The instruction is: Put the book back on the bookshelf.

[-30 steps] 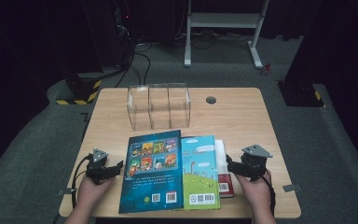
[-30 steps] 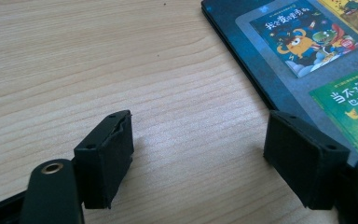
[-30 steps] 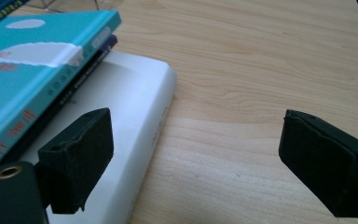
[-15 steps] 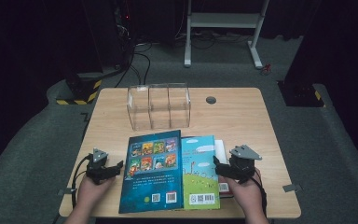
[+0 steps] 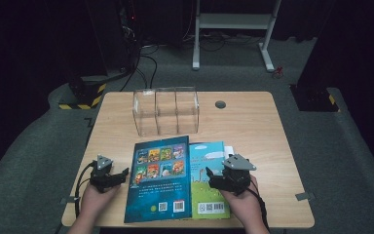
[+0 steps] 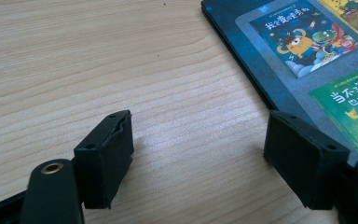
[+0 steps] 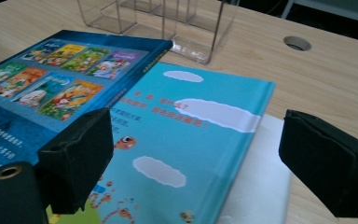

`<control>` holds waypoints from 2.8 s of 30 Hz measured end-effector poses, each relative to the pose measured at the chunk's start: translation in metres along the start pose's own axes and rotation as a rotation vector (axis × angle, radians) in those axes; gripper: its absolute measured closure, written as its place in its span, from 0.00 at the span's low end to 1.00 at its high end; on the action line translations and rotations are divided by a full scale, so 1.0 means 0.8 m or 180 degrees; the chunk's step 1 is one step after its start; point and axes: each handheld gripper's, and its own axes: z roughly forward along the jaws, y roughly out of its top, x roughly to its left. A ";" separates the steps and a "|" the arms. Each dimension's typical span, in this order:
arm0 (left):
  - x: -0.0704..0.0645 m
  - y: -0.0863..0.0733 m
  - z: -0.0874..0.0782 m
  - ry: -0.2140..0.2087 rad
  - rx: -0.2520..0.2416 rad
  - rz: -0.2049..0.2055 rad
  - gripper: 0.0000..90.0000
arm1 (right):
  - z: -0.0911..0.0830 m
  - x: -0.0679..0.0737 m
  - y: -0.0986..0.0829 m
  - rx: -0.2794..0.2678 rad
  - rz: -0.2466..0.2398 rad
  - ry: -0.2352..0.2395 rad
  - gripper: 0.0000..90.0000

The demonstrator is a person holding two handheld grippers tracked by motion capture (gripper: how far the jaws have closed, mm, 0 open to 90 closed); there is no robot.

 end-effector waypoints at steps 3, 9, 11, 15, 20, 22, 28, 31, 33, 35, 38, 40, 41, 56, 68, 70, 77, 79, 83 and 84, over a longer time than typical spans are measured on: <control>0.000 0.000 0.000 0.0001 -0.0002 0.0002 0.27 | 0.001 0.009 0.001 -0.0007 -0.0044 0.0058 0.11; 0.000 0.000 0.000 -0.0003 0.0001 0.0002 0.27 | 0.006 0.026 0.001 0.0027 -0.0071 0.0181 0.11; 0.000 0.000 0.000 -0.0004 -0.0001 0.0002 0.26 | 0.007 0.027 0.000 0.0032 -0.0105 0.0184 0.11; 0.000 0.000 0.000 -0.0008 0.0001 -0.0007 0.26 | 0.005 0.029 0.001 0.0023 -0.0083 0.0279 0.11; -0.001 0.000 0.000 -0.0019 0.0008 0.0003 0.26 | 0.002 0.036 0.005 0.0005 -0.0038 0.0461 0.11; -0.001 0.000 -0.001 -0.0030 0.0014 -0.0001 0.26 | 0.002 0.038 0.006 0.0011 -0.0042 0.0503 0.11; -0.001 0.000 -0.002 -0.0052 0.0039 0.0023 0.27 | 0.005 0.047 0.009 0.0018 -0.0061 0.0576 0.11; 0.000 0.002 -0.005 -0.0119 0.0063 -0.0074 0.31 | 0.007 0.050 0.011 0.0020 -0.0098 0.0606 0.11; 0.000 0.003 -0.007 -0.0238 0.0060 -0.0141 0.33 | 0.009 0.052 0.011 0.0051 -0.0148 0.0599 0.11; -0.003 0.004 -0.010 -0.0323 0.0045 -0.0162 0.32 | 0.011 0.054 0.009 0.0089 -0.0182 0.0581 0.11; -0.009 0.006 -0.013 -0.0496 0.0022 -0.0221 0.31 | 0.012 0.056 0.008 0.0113 -0.0213 0.0570 0.11; -0.014 0.006 -0.014 -0.0591 0.0043 -0.0257 0.30 | 0.012 0.056 0.007 0.0119 -0.0224 0.0559 0.11; -0.017 0.007 -0.014 -0.0624 0.0079 -0.0254 0.29 | 0.012 0.057 0.007 0.0127 -0.0231 0.0549 0.11; -0.048 0.006 -0.011 -0.1032 0.0202 -0.0241 0.18 | 0.014 0.056 0.006 0.0155 -0.0221 0.0531 0.11; -0.058 0.006 -0.013 -0.1067 0.0226 -0.0191 0.17 | 0.014 0.057 0.007 0.0158 -0.0189 0.0532 0.12; -0.063 0.006 -0.013 -0.1113 0.0235 -0.0195 0.17 | 0.014 0.057 0.007 0.0168 -0.0202 0.0524 0.12; -0.090 0.008 -0.013 -0.1286 0.0235 -0.0053 0.18 | 0.012 0.056 0.009 0.0138 -0.0185 0.0549 0.12; -0.096 0.010 -0.014 -0.1310 0.0231 -0.0034 0.17 | 0.010 0.054 0.009 0.0131 -0.0182 0.0548 0.12; -0.102 0.011 -0.015 -0.1307 0.0225 -0.0063 0.17 | 0.007 0.049 0.008 0.0123 -0.0156 0.0516 0.12; -0.102 0.011 -0.015 -0.1304 0.0229 -0.0064 0.17 | 0.006 0.048 0.008 0.0125 -0.0152 0.0513 0.12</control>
